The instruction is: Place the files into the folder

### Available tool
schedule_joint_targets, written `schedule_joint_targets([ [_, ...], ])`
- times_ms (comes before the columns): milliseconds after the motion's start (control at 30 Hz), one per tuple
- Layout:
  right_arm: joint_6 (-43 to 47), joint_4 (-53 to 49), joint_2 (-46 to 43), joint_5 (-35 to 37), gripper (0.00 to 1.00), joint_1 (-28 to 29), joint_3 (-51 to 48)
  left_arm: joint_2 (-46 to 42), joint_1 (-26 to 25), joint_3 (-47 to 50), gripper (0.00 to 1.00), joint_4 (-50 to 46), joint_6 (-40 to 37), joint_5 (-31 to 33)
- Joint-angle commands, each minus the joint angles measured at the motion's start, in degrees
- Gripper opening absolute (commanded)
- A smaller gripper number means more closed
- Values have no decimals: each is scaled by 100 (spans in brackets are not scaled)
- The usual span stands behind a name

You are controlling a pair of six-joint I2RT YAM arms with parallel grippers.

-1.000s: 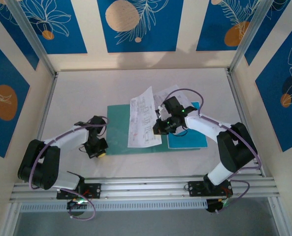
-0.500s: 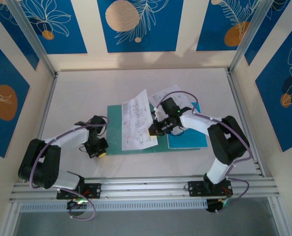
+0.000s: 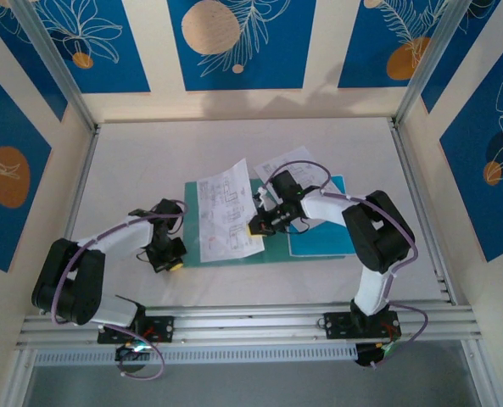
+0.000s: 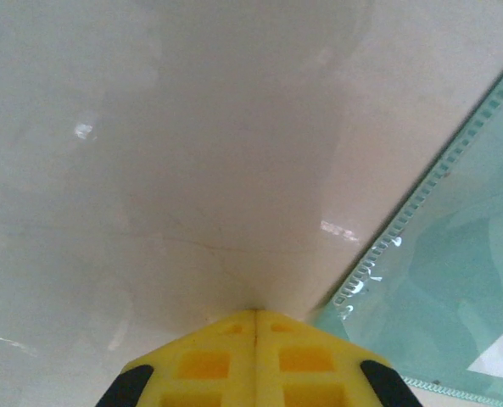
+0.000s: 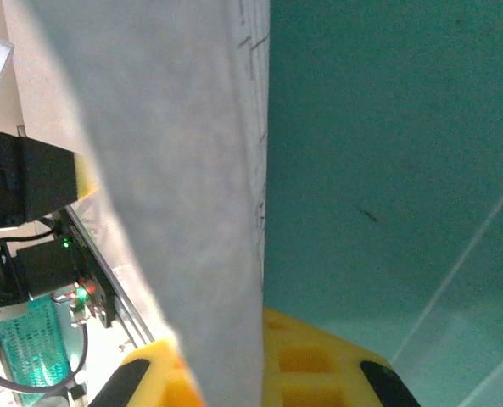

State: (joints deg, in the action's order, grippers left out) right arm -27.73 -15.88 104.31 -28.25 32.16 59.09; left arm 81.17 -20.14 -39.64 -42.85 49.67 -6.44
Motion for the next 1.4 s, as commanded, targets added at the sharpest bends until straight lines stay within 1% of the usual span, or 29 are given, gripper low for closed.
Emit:
schedule_joint_targets([
  [0, -397, 294, 89, -114, 0, 88, 78, 180, 54, 122, 0, 259, 124, -178],
  [500, -1167, 925, 313, 28, 0, 430, -89, 172, 50, 235, 0, 352, 149, -268],
  [933, -1630, 1672, 369, 109, 0, 525, -652, 190, 54, 294, 0, 374, 157, -307],
  [1367, -1966, 1858, 445, 270, 0, 657, -562, 231, 52, 308, 0, 427, 140, -385],
])
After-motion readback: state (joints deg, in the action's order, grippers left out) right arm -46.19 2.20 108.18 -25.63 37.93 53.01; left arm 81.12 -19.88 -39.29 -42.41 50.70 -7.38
